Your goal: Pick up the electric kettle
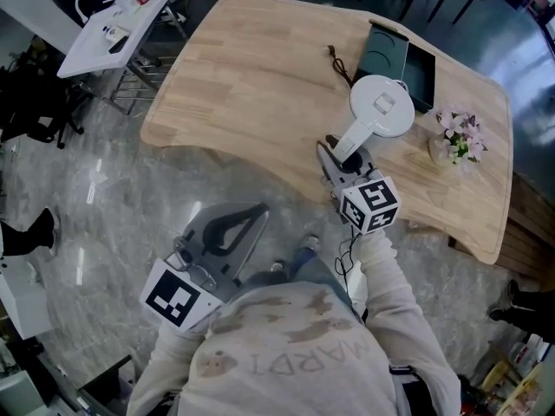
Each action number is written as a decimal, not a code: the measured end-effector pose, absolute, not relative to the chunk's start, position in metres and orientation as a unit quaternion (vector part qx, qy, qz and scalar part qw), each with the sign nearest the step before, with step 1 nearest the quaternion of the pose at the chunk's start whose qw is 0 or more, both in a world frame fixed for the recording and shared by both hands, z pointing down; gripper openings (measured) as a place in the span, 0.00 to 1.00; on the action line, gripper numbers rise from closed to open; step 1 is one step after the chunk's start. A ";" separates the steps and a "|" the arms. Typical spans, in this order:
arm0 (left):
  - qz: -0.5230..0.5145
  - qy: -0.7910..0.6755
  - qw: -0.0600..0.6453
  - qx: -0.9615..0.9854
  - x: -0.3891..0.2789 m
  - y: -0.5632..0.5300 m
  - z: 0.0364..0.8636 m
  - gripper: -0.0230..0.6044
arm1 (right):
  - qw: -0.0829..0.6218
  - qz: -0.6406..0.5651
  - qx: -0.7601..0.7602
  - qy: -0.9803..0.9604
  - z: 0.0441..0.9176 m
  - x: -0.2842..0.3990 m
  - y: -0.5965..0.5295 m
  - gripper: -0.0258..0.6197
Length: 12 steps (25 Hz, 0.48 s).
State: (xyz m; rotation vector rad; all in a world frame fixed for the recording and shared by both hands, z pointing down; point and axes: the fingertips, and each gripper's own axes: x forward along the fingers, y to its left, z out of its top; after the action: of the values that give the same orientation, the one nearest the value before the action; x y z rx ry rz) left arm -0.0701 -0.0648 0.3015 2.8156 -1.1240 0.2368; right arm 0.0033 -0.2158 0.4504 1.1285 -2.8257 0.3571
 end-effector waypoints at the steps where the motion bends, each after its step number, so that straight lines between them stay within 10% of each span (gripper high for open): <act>1: 0.077 -0.370 0.049 0.924 -0.071 -0.064 0.301 0.06 | 0.036 0.116 0.366 -0.922 0.449 0.004 -0.217 0.18; 12: 0.072 -0.378 0.040 0.922 -0.078 -0.056 0.294 0.06 | 0.013 0.101 0.366 -0.925 0.416 0.008 -0.220 0.19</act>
State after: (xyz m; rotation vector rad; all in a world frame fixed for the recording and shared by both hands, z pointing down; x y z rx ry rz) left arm -0.0778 -0.0563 0.2941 2.8249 -1.1574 0.2218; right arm 0.0084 -0.2201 0.4160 1.1415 -2.8817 0.3155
